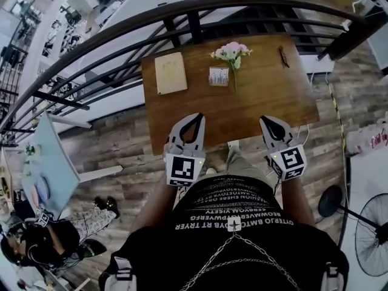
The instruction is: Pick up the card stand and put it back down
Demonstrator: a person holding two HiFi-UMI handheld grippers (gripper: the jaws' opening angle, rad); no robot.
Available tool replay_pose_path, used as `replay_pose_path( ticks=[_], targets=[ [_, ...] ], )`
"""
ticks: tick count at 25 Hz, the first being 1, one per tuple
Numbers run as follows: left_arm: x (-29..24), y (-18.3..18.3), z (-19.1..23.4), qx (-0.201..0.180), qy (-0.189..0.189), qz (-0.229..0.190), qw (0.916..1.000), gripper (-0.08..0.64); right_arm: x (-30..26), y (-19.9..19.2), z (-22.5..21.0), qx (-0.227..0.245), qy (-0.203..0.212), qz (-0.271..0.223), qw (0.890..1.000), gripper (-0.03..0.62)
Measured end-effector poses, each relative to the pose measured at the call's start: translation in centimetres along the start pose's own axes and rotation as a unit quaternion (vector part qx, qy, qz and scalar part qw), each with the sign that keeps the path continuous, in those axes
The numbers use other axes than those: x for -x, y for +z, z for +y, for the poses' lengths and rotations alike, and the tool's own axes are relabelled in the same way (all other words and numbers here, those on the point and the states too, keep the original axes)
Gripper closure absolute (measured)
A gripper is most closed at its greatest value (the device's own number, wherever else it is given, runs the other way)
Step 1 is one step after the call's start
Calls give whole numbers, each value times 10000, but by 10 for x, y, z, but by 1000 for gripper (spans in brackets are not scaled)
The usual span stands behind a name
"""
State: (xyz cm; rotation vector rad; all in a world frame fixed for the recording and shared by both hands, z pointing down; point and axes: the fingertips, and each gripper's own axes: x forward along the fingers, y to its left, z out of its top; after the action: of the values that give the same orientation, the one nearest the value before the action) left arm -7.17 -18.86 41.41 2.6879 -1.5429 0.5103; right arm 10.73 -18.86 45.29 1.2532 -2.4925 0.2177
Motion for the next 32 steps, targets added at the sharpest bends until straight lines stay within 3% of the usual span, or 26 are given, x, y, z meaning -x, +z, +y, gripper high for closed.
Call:
replay_pose_path(
  ticks=[13,16,19,29,31,32],
  targets=[
    [-91,-7,36,209,221,256,9992,534,-88,-40,-76,-73,359,624,9974,577],
    [-108,-18,42,254,244,393,9986,534,-113,-57,-88,-366,539,774,9949,577],
    [-121,-31,54,245,355,557,9975,534,-142,-75,-89,-736,859,855,9899,577],
    [-136,-74,82,504,736,1069,9903,534,-236,-134,-73,-779,1788,1147,9741,574],
    [-140,-81,82,577,783,1123,9889,534,-251,-144,-72,-775,1928,1226,9705,545],
    [-141,-84,82,613,795,1139,9884,534,-258,-149,-72,-767,1984,1278,9687,499]
  ],
)
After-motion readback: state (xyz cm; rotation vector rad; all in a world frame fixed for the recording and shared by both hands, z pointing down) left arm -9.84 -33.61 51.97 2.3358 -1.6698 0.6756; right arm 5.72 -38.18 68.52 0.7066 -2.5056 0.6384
